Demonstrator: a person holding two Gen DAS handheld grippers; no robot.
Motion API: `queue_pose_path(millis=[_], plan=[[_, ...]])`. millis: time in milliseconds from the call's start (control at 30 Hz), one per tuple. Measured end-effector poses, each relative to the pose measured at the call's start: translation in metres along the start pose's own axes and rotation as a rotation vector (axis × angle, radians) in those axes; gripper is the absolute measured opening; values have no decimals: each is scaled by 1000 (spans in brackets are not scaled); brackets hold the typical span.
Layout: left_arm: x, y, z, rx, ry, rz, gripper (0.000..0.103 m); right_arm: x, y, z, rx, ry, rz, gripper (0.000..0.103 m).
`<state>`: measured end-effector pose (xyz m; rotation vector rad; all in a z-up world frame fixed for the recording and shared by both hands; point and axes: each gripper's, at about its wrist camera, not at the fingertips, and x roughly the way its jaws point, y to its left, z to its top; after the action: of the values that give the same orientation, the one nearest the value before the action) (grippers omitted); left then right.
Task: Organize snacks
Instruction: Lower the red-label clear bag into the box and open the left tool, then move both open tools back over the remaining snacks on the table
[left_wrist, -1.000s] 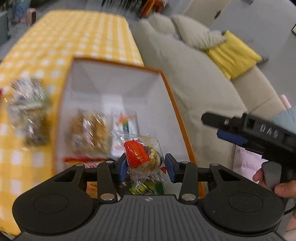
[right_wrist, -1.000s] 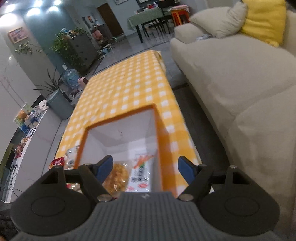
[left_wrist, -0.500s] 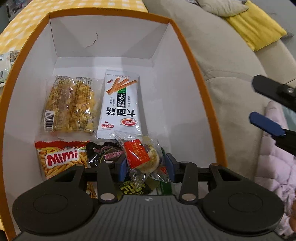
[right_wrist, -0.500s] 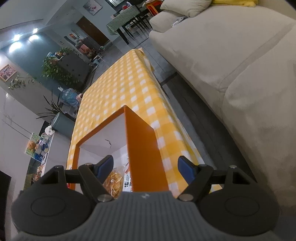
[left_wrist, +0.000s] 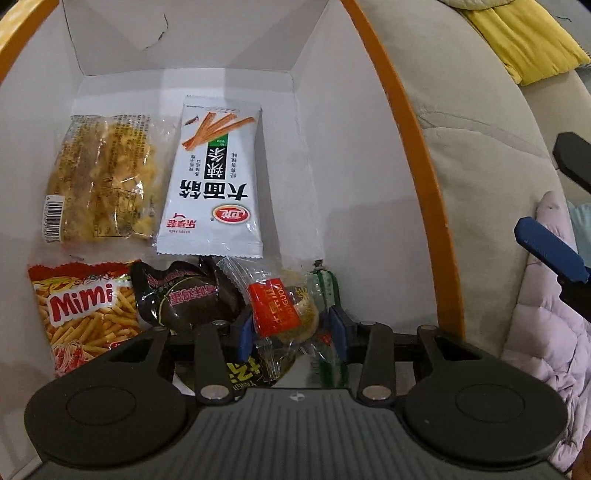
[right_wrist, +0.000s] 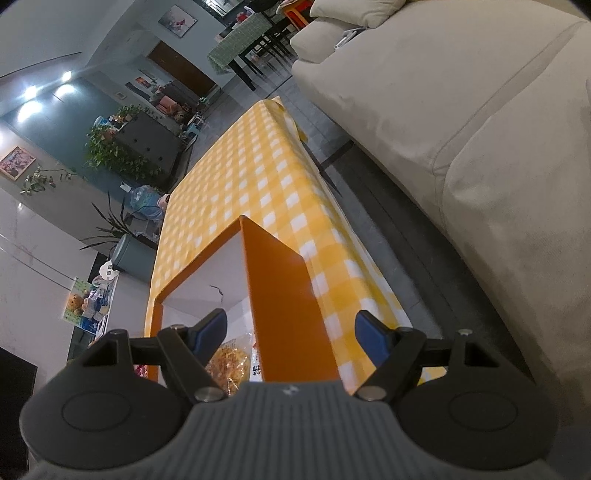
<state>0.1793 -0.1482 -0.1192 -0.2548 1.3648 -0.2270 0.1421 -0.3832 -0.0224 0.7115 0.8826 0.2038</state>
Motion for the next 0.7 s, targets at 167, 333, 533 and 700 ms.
queue_pose_path(millis=[167, 333, 533, 700], plan=[[-11, -9, -5, 111, -82, 47, 48, -4, 1, 0, 1, -7, 14, 75], [-22, -17, -9, 170, -100, 118, 64, -6, -4, 1, 29, -7, 8, 75], [-42, -18, -14, 186, -117, 122, 73, -14, 0, 2, -17, -3, 16, 75], [-72, -17, -22, 194, -153, 107, 74, -22, 11, -4, -142, 43, 6, 78]])
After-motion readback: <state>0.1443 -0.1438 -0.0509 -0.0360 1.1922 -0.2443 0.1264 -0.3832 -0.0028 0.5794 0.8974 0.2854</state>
